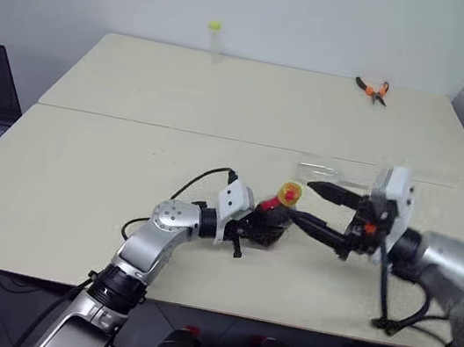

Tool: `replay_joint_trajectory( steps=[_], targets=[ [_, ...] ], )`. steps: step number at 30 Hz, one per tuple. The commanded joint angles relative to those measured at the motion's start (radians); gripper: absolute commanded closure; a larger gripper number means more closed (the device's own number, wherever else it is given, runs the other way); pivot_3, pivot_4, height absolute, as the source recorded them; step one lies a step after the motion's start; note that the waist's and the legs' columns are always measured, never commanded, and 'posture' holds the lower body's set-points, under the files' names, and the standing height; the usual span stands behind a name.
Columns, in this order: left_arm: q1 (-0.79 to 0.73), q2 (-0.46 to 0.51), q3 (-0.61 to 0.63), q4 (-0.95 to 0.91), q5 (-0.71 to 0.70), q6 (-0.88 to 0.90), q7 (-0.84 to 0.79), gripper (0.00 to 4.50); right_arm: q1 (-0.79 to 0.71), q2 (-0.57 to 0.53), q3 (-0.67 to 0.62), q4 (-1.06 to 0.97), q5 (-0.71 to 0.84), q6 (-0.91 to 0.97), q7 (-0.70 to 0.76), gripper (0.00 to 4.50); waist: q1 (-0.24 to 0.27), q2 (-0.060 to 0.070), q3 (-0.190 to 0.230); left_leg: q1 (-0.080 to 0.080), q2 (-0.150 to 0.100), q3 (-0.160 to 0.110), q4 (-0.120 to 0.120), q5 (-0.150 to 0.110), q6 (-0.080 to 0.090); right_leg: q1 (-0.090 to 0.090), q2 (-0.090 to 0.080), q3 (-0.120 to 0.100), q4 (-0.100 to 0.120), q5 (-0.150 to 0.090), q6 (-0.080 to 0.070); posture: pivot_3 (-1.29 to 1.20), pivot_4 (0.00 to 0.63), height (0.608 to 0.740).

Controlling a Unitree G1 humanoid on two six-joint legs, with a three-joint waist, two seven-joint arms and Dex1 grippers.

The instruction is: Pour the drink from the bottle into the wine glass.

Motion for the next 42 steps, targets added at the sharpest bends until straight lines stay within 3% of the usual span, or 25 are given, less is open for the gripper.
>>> replay_joint_trajectory(
  steps=[1, 7, 17, 20, 25, 31, 37, 42],
  targets=[
    [-0.028, -0.003, 0.018, -0.006, 0.000, -0.040, -0.004, 3.73, 0.014, 0.055, 0.066, -0.089, -0.083, -0.004, -0.170, 0.85, -0.001, 0.000, 0.000, 0.000, 0.000, 0.000, 0.000, 0.000, 0.000, 0.000, 0.001, 0.000, 0.000, 0.000, 0.000, 0.00, 0.150, 0.740],
    [-0.043, -0.004, 0.013, 0.021, 0.007, -0.061, -0.014, 3.74, 0.010, 0.116, 0.121, -0.050, -0.189, -0.050, -0.276, 0.85, -0.007, 0.000, 0.000, 0.000, 0.000, 0.000, 0.000, 0.000, 0.000, 0.000, 0.004, -0.001, -0.001, 0.000, 0.000, 0.00, 0.150, 0.740],
    [-0.041, -0.003, 0.012, 0.025, 0.009, -0.070, -0.012, 3.74, 0.004, 0.135, 0.141, -0.035, -0.219, -0.078, -0.273, 0.85, -0.011, 0.000, 0.000, 0.000, 0.000, 0.000, 0.000, 0.000, 0.000, 0.000, 0.005, -0.001, -0.001, 0.000, 0.000, 0.00, 0.150, 0.740],
    [-0.036, 0.000, 0.010, 0.022, 0.011, -0.072, -0.013, 3.74, 0.002, 0.139, 0.155, -0.038, -0.208, -0.067, -0.265, 1.46, -0.011, 0.000, 0.000, 0.000, 0.000, 0.000, 0.000, 0.000, 0.000, 0.000, 0.005, -0.001, -0.001, 0.000, 0.000, 0.00, 0.150, 0.740],
    [-0.036, 0.000, 0.010, 0.022, 0.013, -0.074, -0.012, 3.75, -0.011, 0.144, 0.166, -0.034, -0.200, -0.053, -0.261, 3.20, -0.012, 0.000, 0.000, 0.000, 0.000, 0.000, 0.000, 0.000, 0.000, 0.000, 0.005, -0.001, -0.001, 0.000, 0.000, 0.00, 0.150, 0.740],
    [-0.033, 0.000, 0.009, 0.015, 0.011, -0.072, -0.010, 3.75, -0.023, 0.128, 0.134, -0.025, -0.168, -0.040, -0.230, 3.26, -0.012, 0.000, 0.000, 0.000, 0.000, 0.000, 0.000, 0.000, 0.000, 0.000, 0.005, -0.001, -0.001, 0.000, 0.000, 0.00, 0.150, 0.740],
    [-0.022, 0.006, -0.006, -0.035, -0.018, -0.035, -0.052, 3.76, -0.121, -0.120, 0.058, 0.164, -0.054, -0.076, 0.142, 3.26, -0.012, 0.000, 0.000, 0.000, 0.000, 0.001, 0.000, 0.000, 0.000, 0.001, 0.005, -0.001, -0.001, 0.000, 0.000, 0.00, 0.150, 0.740],
    [-0.017, 0.017, -0.021, -0.088, -0.032, -0.012, -0.093, 3.76, -0.347, -0.322, 0.158, 0.519, -0.109, -0.168, 0.522, 3.26, -0.014, 0.001, 0.001, 0.002, 0.000, 0.002, 0.000, 0.000, 0.001, 0.001, 0.006, -0.001, -0.001, 0.000, 0.000, 0.00, 0.150, 0.740]
  ],
)
